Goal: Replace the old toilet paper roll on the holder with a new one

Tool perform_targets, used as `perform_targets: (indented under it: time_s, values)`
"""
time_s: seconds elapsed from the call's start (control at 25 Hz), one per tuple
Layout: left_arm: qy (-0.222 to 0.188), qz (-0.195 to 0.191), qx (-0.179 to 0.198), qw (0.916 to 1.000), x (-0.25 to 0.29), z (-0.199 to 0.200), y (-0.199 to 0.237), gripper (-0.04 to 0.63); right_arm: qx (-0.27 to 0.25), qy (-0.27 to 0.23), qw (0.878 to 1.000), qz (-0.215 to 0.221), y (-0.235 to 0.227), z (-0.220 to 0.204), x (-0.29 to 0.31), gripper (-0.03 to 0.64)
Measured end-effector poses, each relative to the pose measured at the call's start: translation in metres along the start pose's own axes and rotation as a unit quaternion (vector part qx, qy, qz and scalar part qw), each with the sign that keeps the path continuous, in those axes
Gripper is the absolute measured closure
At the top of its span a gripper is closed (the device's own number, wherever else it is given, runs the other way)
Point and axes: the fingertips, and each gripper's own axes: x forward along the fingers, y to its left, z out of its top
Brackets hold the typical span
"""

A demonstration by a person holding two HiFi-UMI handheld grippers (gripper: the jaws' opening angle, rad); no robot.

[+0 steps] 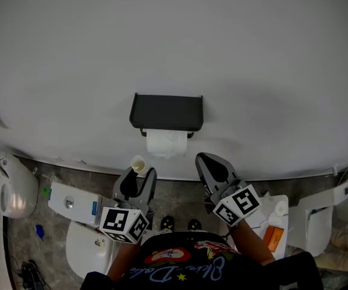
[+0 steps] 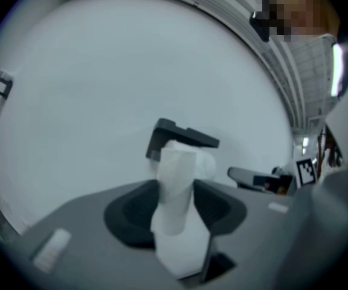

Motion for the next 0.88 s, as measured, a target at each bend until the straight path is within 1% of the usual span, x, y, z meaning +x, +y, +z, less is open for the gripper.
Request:
perform_targets:
  time_s: [0.08,0.16,0.36,0.72,0.88]
  values:
    - [0.001,-0.001,0.000,1.0000,0.0005,-0.0006,-0.0018,0.411,-0.029,0.014,0.999,-0.008,-0.0009,-0.0039,-0.0011,0.603]
    - [0.001,-0.001,0.000,1.0000,0.0003,-0.0007,-0.0022,0.411,-0.038,0.021,0.999,-0.008,0.0002,-0.0054,-0.0018,0.603]
    - [0.001,0.002,0.002,1.0000,0.0000,0.0001,-0.0017,0.411,-0.035,0.019,0.999,-0.003,0.0029,-0.0035,-0.0010,0.603]
    - [-0.003,0.002,0.002,1.0000,0.0006,0.0035,-0.0013,0.411,-0.017,0.015,1.000,-0.018,-0.0036,-0.0012,0.0009,0.603]
    - [-0.003,0.002,0.003,1.0000,0.0006,0.0038,-0.0004,0.411,-0.010,0.010,1.000,-0.017,-0.0034,0.0008,0.0012,0.603]
